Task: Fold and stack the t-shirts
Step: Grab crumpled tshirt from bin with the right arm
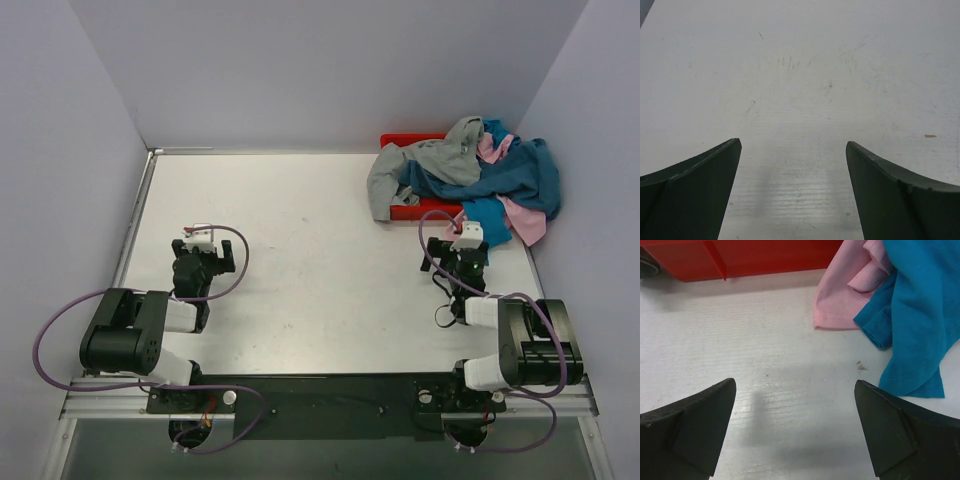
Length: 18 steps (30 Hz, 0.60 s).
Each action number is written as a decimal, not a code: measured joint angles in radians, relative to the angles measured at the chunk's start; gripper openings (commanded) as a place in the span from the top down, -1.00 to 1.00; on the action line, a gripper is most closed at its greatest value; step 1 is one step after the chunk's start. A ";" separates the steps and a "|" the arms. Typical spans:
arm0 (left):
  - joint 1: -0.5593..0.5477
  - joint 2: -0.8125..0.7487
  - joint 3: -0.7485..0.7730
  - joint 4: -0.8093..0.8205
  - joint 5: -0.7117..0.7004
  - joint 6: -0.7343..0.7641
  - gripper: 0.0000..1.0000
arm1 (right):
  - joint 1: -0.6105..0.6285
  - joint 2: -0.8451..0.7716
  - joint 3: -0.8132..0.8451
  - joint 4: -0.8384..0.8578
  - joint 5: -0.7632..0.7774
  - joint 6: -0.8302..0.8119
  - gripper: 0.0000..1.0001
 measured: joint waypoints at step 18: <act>0.025 0.012 0.620 -0.708 0.355 0.128 -0.82 | 0.000 -0.094 0.932 -0.882 -0.193 0.116 -0.63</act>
